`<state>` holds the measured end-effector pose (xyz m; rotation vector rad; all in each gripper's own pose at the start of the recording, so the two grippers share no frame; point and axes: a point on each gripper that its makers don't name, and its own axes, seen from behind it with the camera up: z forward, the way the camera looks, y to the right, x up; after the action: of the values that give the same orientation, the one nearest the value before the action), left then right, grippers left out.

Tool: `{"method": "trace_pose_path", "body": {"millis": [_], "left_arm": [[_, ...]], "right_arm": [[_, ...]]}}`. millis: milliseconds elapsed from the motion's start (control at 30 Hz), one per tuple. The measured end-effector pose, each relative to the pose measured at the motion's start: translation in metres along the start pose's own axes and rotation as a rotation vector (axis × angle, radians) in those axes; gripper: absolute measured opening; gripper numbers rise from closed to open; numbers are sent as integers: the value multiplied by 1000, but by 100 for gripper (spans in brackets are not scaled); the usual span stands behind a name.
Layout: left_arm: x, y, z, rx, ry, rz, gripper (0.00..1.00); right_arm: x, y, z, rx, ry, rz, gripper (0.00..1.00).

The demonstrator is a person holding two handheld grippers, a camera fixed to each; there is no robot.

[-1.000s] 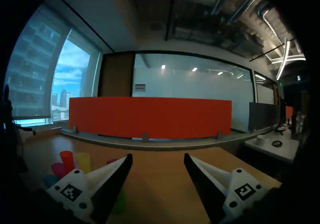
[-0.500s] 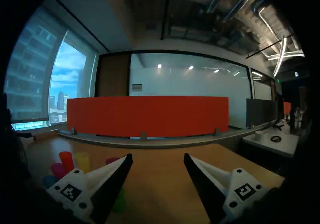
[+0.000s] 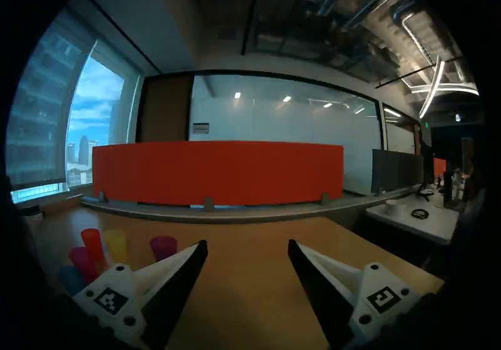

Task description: Pour water

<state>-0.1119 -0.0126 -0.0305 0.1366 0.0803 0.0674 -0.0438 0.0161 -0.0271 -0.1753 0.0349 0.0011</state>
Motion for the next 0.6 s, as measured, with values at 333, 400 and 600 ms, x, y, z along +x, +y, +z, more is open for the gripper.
{"method": "trace_pose_path", "body": {"millis": [333, 400, 600], "left_arm": [[-8, -10, -3, 3, 1, -27, 86], [-10, -10, -2, 0, -2, -31, 86], [-12, -11, -2, 1, -3, -30, 86]], "right_arm": [[-2, -9, 1, 9, -10, 4, 99], [0, -11, 0, 11, -9, 3, 100], [3, -13, 1, 12, -6, -2, 100]]}}
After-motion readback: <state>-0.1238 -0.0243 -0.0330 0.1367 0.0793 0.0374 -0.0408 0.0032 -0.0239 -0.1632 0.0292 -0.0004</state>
